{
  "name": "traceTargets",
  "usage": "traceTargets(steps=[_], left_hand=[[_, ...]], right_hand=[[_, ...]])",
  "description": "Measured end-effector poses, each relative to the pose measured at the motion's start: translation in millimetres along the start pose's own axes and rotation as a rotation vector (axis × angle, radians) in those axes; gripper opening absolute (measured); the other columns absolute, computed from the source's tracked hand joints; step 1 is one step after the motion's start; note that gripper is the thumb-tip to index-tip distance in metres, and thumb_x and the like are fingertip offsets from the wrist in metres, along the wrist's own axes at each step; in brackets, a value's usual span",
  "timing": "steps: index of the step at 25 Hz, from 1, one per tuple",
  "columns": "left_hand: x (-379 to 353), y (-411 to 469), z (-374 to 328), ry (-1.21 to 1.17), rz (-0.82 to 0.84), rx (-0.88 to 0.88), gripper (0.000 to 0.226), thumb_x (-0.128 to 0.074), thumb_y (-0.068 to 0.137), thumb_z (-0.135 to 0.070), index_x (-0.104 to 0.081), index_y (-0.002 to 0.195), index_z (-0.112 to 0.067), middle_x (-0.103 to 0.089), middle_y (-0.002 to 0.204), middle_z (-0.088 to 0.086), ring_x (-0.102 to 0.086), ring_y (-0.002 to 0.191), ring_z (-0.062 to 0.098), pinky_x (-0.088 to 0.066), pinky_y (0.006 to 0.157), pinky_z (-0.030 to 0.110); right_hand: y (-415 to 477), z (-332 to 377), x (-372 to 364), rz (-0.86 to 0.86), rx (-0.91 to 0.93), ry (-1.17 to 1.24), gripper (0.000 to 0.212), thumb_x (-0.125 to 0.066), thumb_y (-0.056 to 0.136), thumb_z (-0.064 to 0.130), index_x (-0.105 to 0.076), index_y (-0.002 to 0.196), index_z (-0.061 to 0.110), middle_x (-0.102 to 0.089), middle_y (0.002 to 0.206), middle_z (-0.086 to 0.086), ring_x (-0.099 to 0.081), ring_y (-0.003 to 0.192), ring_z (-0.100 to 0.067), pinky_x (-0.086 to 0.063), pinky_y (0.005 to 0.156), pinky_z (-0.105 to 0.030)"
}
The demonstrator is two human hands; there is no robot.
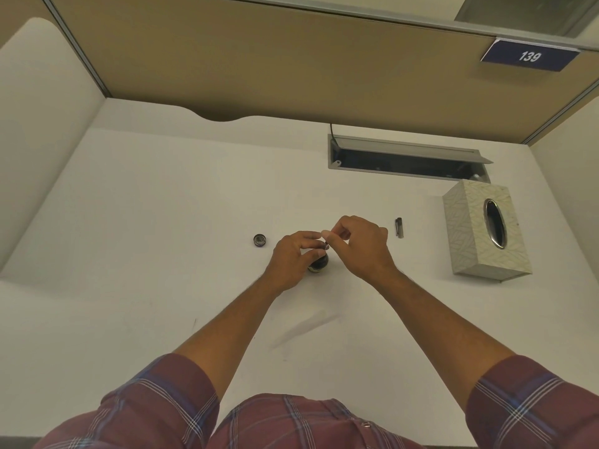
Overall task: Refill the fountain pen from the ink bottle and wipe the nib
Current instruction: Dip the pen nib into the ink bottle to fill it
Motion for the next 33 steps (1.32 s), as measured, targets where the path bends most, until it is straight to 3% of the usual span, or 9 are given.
traceTargets(steps=[4, 7, 10, 15, 20, 24, 27, 30, 33], left_hand=[[1.2, 0.3, -0.1, -0.017, -0.014, 0.003, 0.025, -0.073, 0.093, -0.024, -0.087, 0.113, -0.019, -0.075, 0.135, -0.003, -0.069, 0.126, 0.02, -0.051, 0.114, 0.051], [2.2, 1.2, 1.6, -0.001, -0.017, 0.023, 0.027, -0.072, 0.092, -0.029, -0.087, 0.112, -0.022, -0.074, 0.137, -0.002, -0.068, 0.128, 0.02, -0.05, 0.116, 0.05], [0.2, 0.0, -1.3, 0.006, -0.006, 0.004, 0.021, -0.073, 0.098, -0.019, -0.087, 0.114, -0.018, -0.074, 0.139, 0.0, -0.067, 0.129, 0.02, -0.048, 0.117, 0.049], [2.1, 0.9, -1.2, -0.005, -0.024, 0.012, 0.024, -0.074, 0.095, -0.022, -0.086, 0.115, -0.017, -0.074, 0.137, 0.0, -0.068, 0.129, 0.021, -0.05, 0.116, 0.049], [2.4, -1.4, -2.8, 0.003, -0.024, -0.003, 0.027, -0.072, 0.093, -0.026, -0.087, 0.114, -0.017, -0.075, 0.136, 0.0, -0.068, 0.127, 0.02, -0.05, 0.116, 0.049], [1.4, 0.0, -1.6, -0.002, -0.025, 0.004, 0.024, -0.074, 0.095, -0.023, -0.087, 0.114, -0.016, -0.075, 0.136, -0.001, -0.069, 0.127, 0.021, -0.05, 0.115, 0.05], [2.2, 0.6, -0.6, 0.008, -0.03, 0.013, 0.028, -0.072, 0.091, -0.03, -0.087, 0.113, -0.02, -0.075, 0.136, -0.002, -0.068, 0.128, 0.02, -0.051, 0.115, 0.05], [1.8, -0.3, -6.8, 0.014, -0.019, -0.018, 0.021, -0.074, 0.097, -0.016, -0.087, 0.114, -0.016, -0.075, 0.135, 0.0, -0.069, 0.126, 0.021, -0.051, 0.115, 0.049], [1.5, 1.1, -5.7, 0.013, -0.019, -0.002, 0.022, -0.074, 0.096, -0.02, -0.087, 0.114, -0.016, -0.075, 0.136, 0.0, -0.069, 0.127, 0.021, -0.051, 0.115, 0.05]], right_hand=[[-1.9, 0.3, -1.8, 0.027, 0.023, 0.077, 0.013, -0.063, 0.098, 0.041, -0.068, 0.105, 0.032, -0.072, 0.097, 0.013, -0.066, 0.093, -0.007, -0.028, 0.092, -0.036], [-2.4, 1.8, 0.6, 0.005, 0.04, 0.027, 0.013, -0.062, 0.098, 0.038, -0.071, 0.094, 0.03, -0.073, 0.094, 0.012, -0.066, 0.094, -0.009, -0.032, 0.094, -0.041], [2.8, 0.6, 4.2, -0.046, -0.007, -0.068, 0.029, -0.062, 0.095, 0.053, -0.07, 0.081, 0.029, -0.071, 0.084, 0.012, -0.064, 0.088, -0.008, -0.029, 0.087, -0.039], [-2.5, -0.9, 1.6, -0.012, 0.024, 0.049, 0.015, -0.063, 0.098, 0.042, -0.07, 0.106, 0.032, -0.072, 0.098, 0.015, -0.065, 0.096, -0.007, -0.031, 0.096, -0.04], [-1.1, 0.5, 3.1, -0.045, 0.0, -0.056, 0.02, -0.063, 0.095, 0.049, -0.07, 0.086, 0.032, -0.072, 0.089, 0.014, -0.064, 0.092, -0.007, -0.026, 0.088, -0.038], [-4.1, 0.2, 1.0, -0.025, 0.041, 0.049, 0.014, -0.061, 0.099, 0.041, -0.07, 0.106, 0.032, -0.072, 0.099, 0.013, -0.065, 0.098, -0.009, -0.032, 0.098, -0.043], [-5.1, 2.7, -0.3, -0.025, 0.06, -0.003, 0.014, -0.06, 0.1, 0.039, -0.071, 0.095, 0.032, -0.072, 0.096, 0.012, -0.065, 0.099, -0.011, -0.03, 0.093, -0.041], [-1.5, -0.5, 1.0, -0.056, 0.02, -0.044, 0.022, -0.061, 0.096, 0.051, -0.069, 0.086, 0.033, -0.071, 0.09, 0.013, -0.063, 0.093, -0.008, -0.027, 0.089, -0.037], [-4.0, -0.2, 1.1, -0.039, 0.046, 0.035, 0.014, -0.06, 0.099, 0.044, -0.069, 0.105, 0.033, -0.071, 0.099, 0.014, -0.064, 0.098, -0.008, -0.028, 0.093, -0.037]])
Point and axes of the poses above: each hand's wrist, its own y-axis towards the middle knuckle, its own x-axis out of the back of the hand, z = x × y, the point moved 8 cm from there along y, towards the middle knuckle
